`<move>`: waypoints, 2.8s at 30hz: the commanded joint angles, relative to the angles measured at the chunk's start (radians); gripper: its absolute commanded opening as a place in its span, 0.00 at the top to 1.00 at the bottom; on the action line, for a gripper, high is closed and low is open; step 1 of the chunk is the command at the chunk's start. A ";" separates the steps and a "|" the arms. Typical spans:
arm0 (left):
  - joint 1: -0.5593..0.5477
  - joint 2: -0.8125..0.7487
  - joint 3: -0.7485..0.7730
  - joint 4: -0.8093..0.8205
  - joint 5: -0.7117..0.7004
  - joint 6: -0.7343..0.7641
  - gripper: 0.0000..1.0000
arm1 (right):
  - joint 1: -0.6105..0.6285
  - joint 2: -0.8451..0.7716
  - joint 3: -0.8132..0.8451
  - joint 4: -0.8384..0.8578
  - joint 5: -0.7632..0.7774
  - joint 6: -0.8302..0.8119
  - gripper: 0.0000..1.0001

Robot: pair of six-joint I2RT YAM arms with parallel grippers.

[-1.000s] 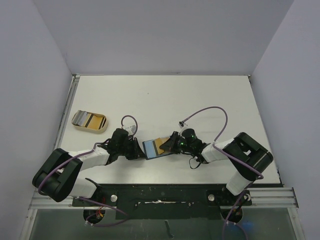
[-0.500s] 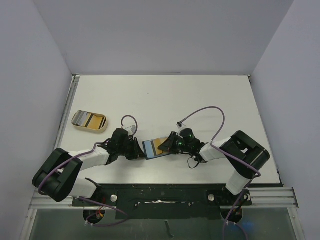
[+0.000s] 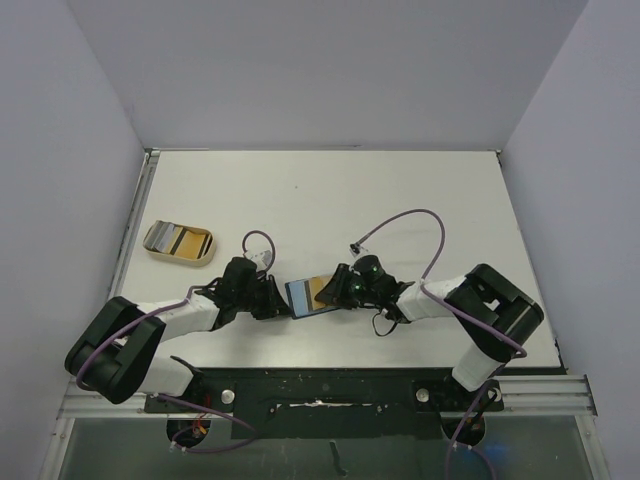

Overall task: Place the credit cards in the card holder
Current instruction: Insert the credit card into the card holder, then close the card holder at the center of the board.

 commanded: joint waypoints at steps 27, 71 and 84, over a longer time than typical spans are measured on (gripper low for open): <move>0.001 0.013 0.003 0.132 -0.058 -0.045 0.94 | 0.013 0.011 0.261 -0.391 0.144 -0.308 0.40; 0.003 -0.090 0.019 0.056 -0.101 -0.054 0.29 | -0.028 -0.054 0.413 -0.760 0.420 -0.616 0.39; -0.004 0.048 -0.039 0.310 -0.060 -0.198 0.37 | -0.005 -0.013 0.336 -0.711 0.407 -0.556 0.62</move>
